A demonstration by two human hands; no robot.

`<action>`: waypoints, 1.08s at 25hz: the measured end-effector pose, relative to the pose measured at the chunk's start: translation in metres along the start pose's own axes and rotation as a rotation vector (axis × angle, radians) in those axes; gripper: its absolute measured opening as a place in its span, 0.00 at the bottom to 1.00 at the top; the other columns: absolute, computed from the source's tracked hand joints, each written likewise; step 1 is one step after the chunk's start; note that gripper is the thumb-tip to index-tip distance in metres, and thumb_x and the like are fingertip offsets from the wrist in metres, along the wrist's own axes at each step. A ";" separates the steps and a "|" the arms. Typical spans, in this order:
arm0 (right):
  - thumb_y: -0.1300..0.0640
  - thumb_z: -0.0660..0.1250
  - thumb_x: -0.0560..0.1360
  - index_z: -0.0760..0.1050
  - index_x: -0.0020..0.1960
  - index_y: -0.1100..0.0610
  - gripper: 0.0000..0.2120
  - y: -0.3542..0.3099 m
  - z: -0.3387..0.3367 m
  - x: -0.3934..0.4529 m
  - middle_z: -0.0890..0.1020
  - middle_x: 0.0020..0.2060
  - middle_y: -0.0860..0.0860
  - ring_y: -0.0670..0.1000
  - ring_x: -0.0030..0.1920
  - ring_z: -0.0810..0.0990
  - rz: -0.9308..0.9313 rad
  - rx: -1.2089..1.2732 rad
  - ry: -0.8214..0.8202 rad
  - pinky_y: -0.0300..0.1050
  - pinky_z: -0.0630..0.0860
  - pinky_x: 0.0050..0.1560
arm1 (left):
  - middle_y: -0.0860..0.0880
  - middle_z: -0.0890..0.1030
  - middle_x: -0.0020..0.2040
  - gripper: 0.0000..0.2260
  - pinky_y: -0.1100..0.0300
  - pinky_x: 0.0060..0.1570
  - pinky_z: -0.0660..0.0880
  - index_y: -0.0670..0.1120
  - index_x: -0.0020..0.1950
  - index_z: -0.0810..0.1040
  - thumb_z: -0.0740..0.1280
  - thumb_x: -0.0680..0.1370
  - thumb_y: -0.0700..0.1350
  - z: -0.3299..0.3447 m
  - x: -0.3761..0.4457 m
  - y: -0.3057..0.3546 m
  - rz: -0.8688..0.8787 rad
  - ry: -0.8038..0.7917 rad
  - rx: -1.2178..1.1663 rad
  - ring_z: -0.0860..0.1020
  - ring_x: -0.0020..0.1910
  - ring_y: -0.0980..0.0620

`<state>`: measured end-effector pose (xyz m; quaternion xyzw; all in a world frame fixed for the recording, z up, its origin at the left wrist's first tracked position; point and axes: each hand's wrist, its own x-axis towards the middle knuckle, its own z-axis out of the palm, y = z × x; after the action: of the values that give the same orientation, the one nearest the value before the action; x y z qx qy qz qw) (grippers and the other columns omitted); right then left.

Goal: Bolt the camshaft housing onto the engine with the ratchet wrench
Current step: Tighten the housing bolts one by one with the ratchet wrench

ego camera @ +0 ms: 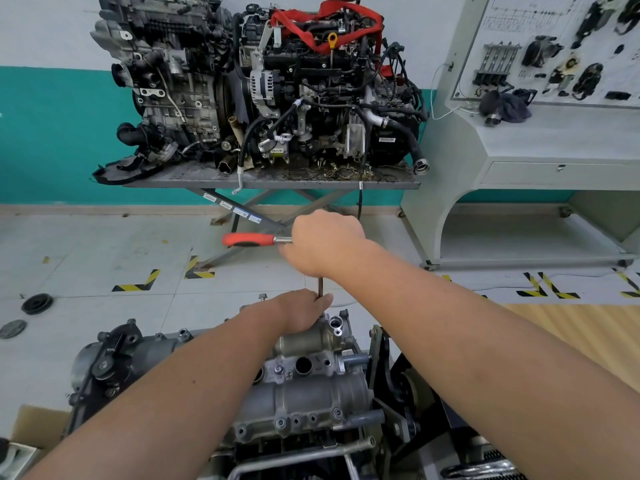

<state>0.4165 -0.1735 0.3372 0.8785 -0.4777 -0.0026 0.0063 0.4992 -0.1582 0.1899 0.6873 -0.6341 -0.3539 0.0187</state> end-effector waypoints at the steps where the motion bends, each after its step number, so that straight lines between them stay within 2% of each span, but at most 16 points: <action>1: 0.50 0.62 0.77 0.68 0.39 0.53 0.11 0.001 -0.001 0.004 0.73 0.34 0.49 0.50 0.33 0.72 0.046 0.091 -0.042 0.44 0.61 0.31 | 0.48 0.79 0.52 0.26 0.52 0.56 0.69 0.46 0.54 0.77 0.47 0.83 0.63 0.000 -0.001 0.000 -0.001 0.004 -0.009 0.76 0.54 0.46; 2: 0.53 0.64 0.76 0.70 0.39 0.55 0.09 0.003 -0.003 0.008 0.77 0.34 0.50 0.51 0.33 0.76 0.091 0.244 -0.088 0.44 0.67 0.32 | 0.48 0.79 0.54 0.27 0.52 0.55 0.68 0.45 0.56 0.77 0.47 0.83 0.64 0.000 -0.002 0.000 0.003 0.007 -0.015 0.75 0.55 0.46; 4: 0.59 0.66 0.77 0.74 0.42 0.60 0.05 0.010 -0.003 0.010 0.80 0.28 0.51 0.52 0.29 0.80 0.232 0.754 -0.174 0.42 0.76 0.33 | 0.46 0.78 0.59 0.27 0.52 0.56 0.66 0.46 0.57 0.76 0.47 0.82 0.64 0.001 -0.002 -0.001 0.015 0.018 0.003 0.74 0.56 0.46; 7: 0.61 0.63 0.79 0.74 0.47 0.59 0.03 0.016 0.005 0.007 0.75 0.21 0.46 0.49 0.23 0.79 0.481 1.540 -0.216 0.44 0.77 0.45 | 0.44 0.78 0.58 0.23 0.53 0.54 0.67 0.47 0.52 0.74 0.48 0.83 0.62 0.000 -0.001 -0.001 0.035 0.029 0.037 0.73 0.54 0.46; 8: 0.60 0.62 0.80 0.73 0.48 0.57 0.03 0.017 0.011 0.006 0.75 0.21 0.45 0.48 0.24 0.80 0.544 1.755 -0.173 0.44 0.75 0.46 | 0.43 0.79 0.57 0.23 0.53 0.53 0.66 0.46 0.51 0.74 0.48 0.84 0.61 0.000 0.000 0.000 0.045 0.032 0.048 0.74 0.53 0.46; 10: 0.60 0.61 0.81 0.72 0.46 0.56 0.05 0.015 0.023 0.002 0.76 0.23 0.47 0.48 0.31 0.80 0.619 2.183 -0.014 0.42 0.73 0.39 | 0.42 0.79 0.57 0.21 0.54 0.52 0.67 0.46 0.49 0.73 0.49 0.84 0.59 0.000 0.000 0.001 0.049 0.022 0.054 0.74 0.52 0.45; 12: 0.62 0.62 0.81 0.71 0.41 0.55 0.10 0.015 0.037 -0.005 0.76 0.26 0.49 0.50 0.36 0.79 0.549 2.469 0.111 0.41 0.72 0.40 | 0.42 0.79 0.59 0.22 0.53 0.55 0.69 0.45 0.54 0.75 0.49 0.84 0.59 0.000 0.000 0.001 0.038 0.016 0.067 0.75 0.54 0.44; 14: 0.67 0.63 0.79 0.71 0.36 0.53 0.16 0.015 0.053 -0.018 0.77 0.32 0.51 0.50 0.39 0.77 0.348 2.471 0.170 0.42 0.72 0.45 | 0.41 0.78 0.62 0.23 0.53 0.57 0.69 0.43 0.62 0.75 0.49 0.84 0.58 -0.001 -0.001 0.003 0.045 -0.002 0.090 0.75 0.59 0.43; 17: 0.69 0.65 0.74 0.77 0.40 0.55 0.11 0.016 0.063 -0.035 0.83 0.42 0.54 0.50 0.42 0.78 0.125 2.298 0.152 0.42 0.72 0.48 | 0.40 0.78 0.63 0.23 0.52 0.57 0.69 0.43 0.62 0.76 0.50 0.85 0.56 -0.003 -0.001 0.001 0.048 0.003 0.100 0.75 0.60 0.42; 20: 0.67 0.69 0.68 0.80 0.36 0.52 0.10 0.027 0.060 -0.035 0.85 0.45 0.53 0.52 0.45 0.78 0.048 2.242 0.026 0.45 0.69 0.49 | 0.41 0.79 0.62 0.24 0.53 0.53 0.67 0.43 0.59 0.76 0.49 0.84 0.58 0.000 -0.003 0.005 0.026 0.011 0.108 0.75 0.57 0.43; 22: 0.69 0.70 0.71 0.81 0.37 0.51 0.13 0.031 0.063 -0.034 0.85 0.47 0.52 0.51 0.45 0.79 0.018 2.142 0.079 0.47 0.70 0.49 | 0.41 0.78 0.63 0.23 0.54 0.52 0.66 0.43 0.61 0.75 0.49 0.85 0.58 -0.003 -0.007 0.008 -0.004 -0.004 0.086 0.75 0.57 0.44; 23: 0.68 0.70 0.74 0.82 0.40 0.51 0.12 0.028 0.066 -0.036 0.85 0.48 0.51 0.49 0.47 0.81 0.020 2.025 0.179 0.46 0.72 0.51 | 0.41 0.77 0.64 0.23 0.54 0.54 0.66 0.43 0.63 0.75 0.49 0.85 0.57 -0.007 -0.012 0.005 -0.015 -0.020 0.067 0.74 0.60 0.43; 25: 0.63 0.70 0.77 0.85 0.49 0.53 0.07 0.016 0.078 -0.040 0.85 0.52 0.48 0.46 0.54 0.82 0.030 1.601 0.522 0.45 0.75 0.57 | 0.41 0.76 0.67 0.20 0.51 0.63 0.69 0.42 0.66 0.75 0.52 0.85 0.52 -0.013 -0.013 0.010 -0.031 0.002 0.064 0.74 0.64 0.42; 26: 0.62 0.70 0.77 0.85 0.52 0.56 0.07 0.011 0.085 -0.041 0.84 0.56 0.51 0.49 0.58 0.81 -0.012 1.319 0.709 0.45 0.75 0.60 | 0.39 0.76 0.67 0.16 0.49 0.65 0.69 0.41 0.66 0.74 0.55 0.85 0.48 -0.013 -0.010 0.014 -0.090 0.117 0.195 0.74 0.64 0.41; 27: 0.64 0.71 0.76 0.85 0.54 0.58 0.08 0.009 0.091 -0.041 0.83 0.59 0.54 0.54 0.60 0.79 -0.095 1.043 0.846 0.47 0.75 0.61 | 0.36 0.75 0.66 0.13 0.44 0.65 0.70 0.38 0.66 0.73 0.60 0.83 0.42 -0.029 -0.018 0.024 -0.169 0.038 0.087 0.74 0.64 0.39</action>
<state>0.3860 -0.1446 0.2460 0.7117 -0.3337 0.5728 -0.2325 0.4942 -0.1593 0.2308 0.7451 -0.5881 -0.3133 -0.0290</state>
